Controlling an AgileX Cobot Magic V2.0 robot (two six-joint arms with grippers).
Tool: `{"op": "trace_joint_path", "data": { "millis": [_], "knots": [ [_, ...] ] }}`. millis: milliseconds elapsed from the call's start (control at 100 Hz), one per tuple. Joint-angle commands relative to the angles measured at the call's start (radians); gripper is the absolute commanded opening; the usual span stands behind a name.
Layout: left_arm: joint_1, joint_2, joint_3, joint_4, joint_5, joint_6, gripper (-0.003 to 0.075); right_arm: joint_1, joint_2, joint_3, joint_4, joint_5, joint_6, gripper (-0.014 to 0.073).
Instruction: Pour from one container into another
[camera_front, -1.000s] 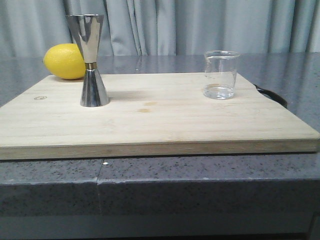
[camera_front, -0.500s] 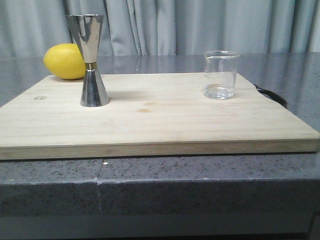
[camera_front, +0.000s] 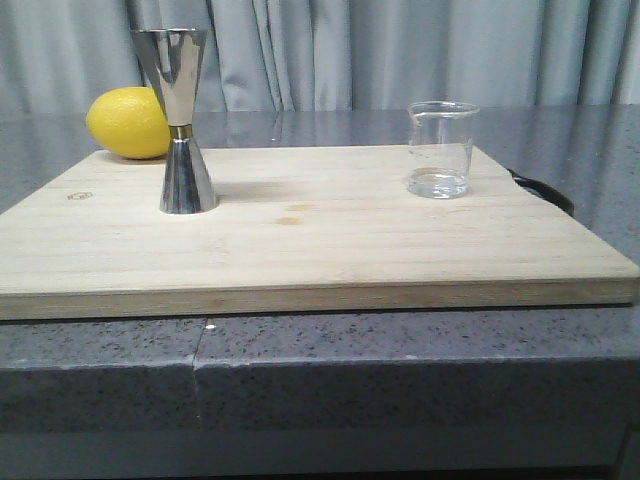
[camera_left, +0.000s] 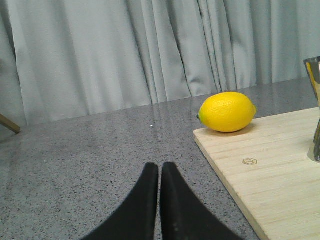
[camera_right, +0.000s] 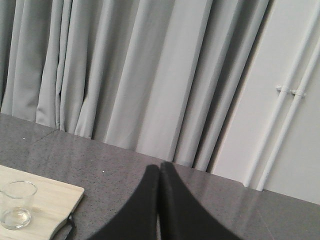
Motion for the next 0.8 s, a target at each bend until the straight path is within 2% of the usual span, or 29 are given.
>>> {"op": "trace_joint_path", "data": {
  "millis": [0,490,790],
  "knots": [
    [0.002,-0.025,0.036,0.0,-0.068,-0.012,-0.0019,-0.003,0.019,-0.031,-0.017,-0.07,-0.009,-0.0075],
    [0.002,-0.025,0.036,0.0,-0.068,-0.012,-0.0019,-0.001,0.019,0.011,0.002,-0.104,-0.009,-0.0075],
    [0.002,-0.025,0.036,0.0,-0.068,-0.012,-0.0019,-0.016,0.019,0.355,0.07,-0.202,-0.009,-0.0075]
  ]
}}
